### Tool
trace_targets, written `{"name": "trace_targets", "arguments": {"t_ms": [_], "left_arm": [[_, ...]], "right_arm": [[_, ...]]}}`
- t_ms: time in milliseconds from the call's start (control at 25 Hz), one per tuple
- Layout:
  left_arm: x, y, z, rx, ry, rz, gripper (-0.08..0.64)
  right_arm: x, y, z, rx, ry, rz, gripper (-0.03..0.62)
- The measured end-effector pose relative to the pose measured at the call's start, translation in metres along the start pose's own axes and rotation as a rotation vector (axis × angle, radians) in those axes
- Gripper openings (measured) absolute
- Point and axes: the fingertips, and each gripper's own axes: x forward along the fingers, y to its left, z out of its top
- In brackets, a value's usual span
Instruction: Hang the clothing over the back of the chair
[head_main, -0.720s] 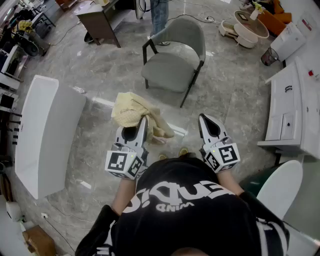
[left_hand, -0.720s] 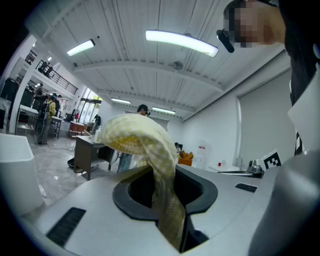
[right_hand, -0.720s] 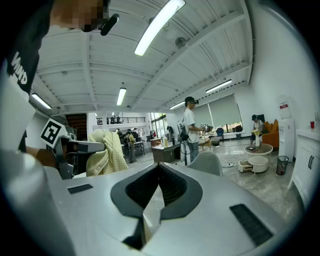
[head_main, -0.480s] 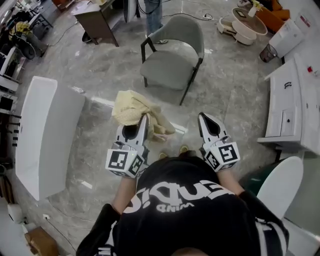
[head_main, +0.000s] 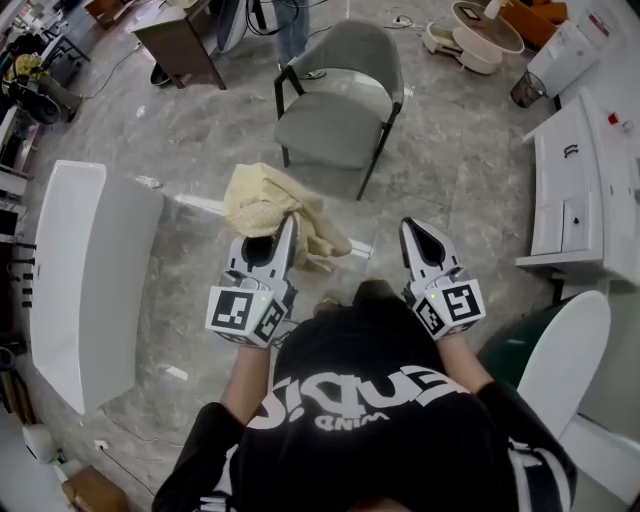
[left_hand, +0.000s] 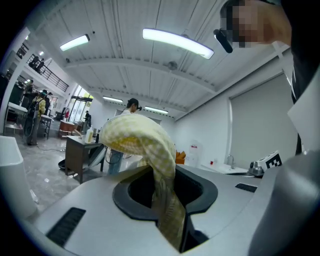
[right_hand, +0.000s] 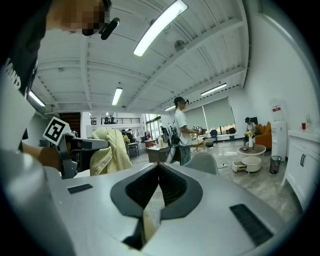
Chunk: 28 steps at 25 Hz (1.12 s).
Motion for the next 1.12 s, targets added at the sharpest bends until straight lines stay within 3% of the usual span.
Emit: {"name": "trace_targets", "arguments": {"t_ms": [600,1120], "left_arm": [[0.032,0.056,0.004,0.025,-0.002,-0.016,0.1],[0.124,0.113,0.032,0.033,0.003,-0.019,0.1]], "right_arm": [[0.059,-0.002,-0.014,0.021,-0.002,-0.037,0.014],[0.155,-0.052,0.005,0.038,0.008,-0.04,0.014]]}}
